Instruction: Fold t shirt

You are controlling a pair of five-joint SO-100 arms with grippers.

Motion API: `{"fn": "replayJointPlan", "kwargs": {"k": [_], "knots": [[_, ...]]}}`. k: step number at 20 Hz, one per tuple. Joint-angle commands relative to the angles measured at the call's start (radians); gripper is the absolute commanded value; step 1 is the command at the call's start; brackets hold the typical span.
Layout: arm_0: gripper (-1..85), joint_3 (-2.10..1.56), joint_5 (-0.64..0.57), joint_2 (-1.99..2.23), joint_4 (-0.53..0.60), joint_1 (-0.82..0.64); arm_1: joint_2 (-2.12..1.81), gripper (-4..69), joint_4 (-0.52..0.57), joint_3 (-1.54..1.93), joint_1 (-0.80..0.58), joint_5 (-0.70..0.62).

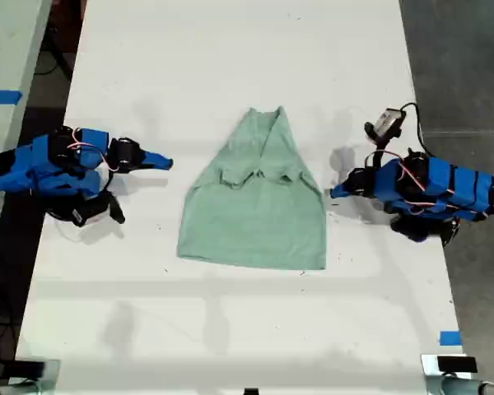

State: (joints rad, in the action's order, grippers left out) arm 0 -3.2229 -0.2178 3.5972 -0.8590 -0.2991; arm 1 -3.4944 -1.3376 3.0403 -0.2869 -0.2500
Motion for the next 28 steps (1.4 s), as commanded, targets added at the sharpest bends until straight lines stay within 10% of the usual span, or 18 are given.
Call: {"fn": "replayJointPlan", "kwargs": {"k": [1,7,15,23,28], "knots": [[0.0,-0.009,0.051,0.008,-0.021,0.011,-0.015,1.2,0.015,0.055,0.018,0.087],[0.0,-0.009,0.052,0.008,-0.023,0.006,0.080,0.5,-0.023,-0.233,0.028,0.166],[0.0,-0.009,0.055,0.008,-0.025,0.017,1.252,0.0,0.017,-0.871,0.318,0.480],[0.0,-0.008,0.055,0.008,-0.026,0.018,1.493,16.6,0.236,-0.727,0.425,0.531],[0.0,-0.008,0.055,0.008,-0.026,0.018,1.123,2.3,0.166,-0.462,0.454,0.629]]}}
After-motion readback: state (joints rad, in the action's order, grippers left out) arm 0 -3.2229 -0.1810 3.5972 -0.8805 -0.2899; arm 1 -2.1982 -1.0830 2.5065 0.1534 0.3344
